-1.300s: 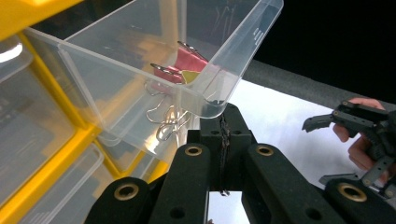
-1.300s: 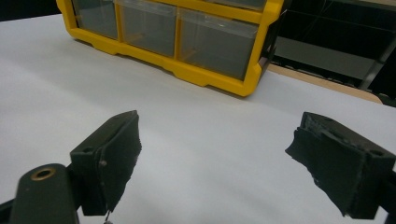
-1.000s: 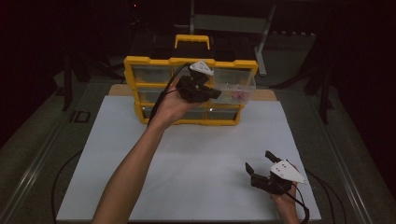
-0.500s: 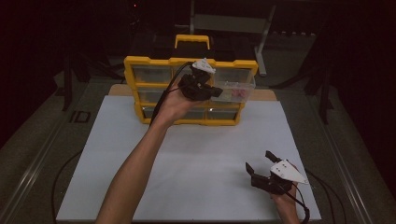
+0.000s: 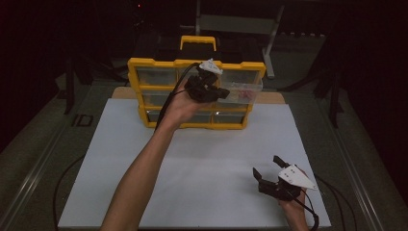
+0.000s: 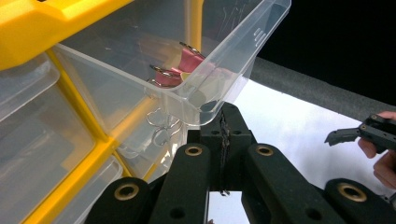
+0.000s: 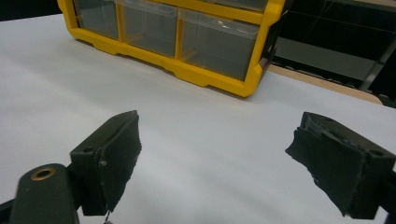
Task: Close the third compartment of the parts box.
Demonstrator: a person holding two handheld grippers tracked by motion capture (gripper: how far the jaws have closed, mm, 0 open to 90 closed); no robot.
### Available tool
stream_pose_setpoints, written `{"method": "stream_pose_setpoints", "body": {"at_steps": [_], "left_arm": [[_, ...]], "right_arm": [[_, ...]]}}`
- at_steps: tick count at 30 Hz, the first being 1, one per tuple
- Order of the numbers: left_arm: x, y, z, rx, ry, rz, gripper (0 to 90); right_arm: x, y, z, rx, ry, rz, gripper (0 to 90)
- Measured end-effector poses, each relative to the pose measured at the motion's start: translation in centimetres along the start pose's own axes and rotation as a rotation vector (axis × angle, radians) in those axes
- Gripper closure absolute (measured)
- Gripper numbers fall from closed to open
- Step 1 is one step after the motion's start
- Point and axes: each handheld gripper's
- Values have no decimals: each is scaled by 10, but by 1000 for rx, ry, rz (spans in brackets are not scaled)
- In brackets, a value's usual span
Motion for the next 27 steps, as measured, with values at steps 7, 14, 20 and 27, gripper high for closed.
{"method": "stream_pose_setpoints", "body": {"at_steps": [7,14,20,27], "left_arm": [[0,-3,3,2,12,-9,900],[-1,-5,11,16,28,-11,900],[-2,-7,14,22,33,-13,900],[-4,-11,19,45,30,-24,900]], "right_arm": [[0,1,0,0,-3,5,136],[0,0,0,0,-2,4,136],[-1,0,1,2,-4,1,136],[-1,0,1,-2,-6,-3,136]]}}
Point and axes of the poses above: each handheld gripper's, and its own axes: z roughly forward along the jaws, x roughly out of its top, y roughly to its right, and after that the axes turned 2 degrees about -y, right-handed
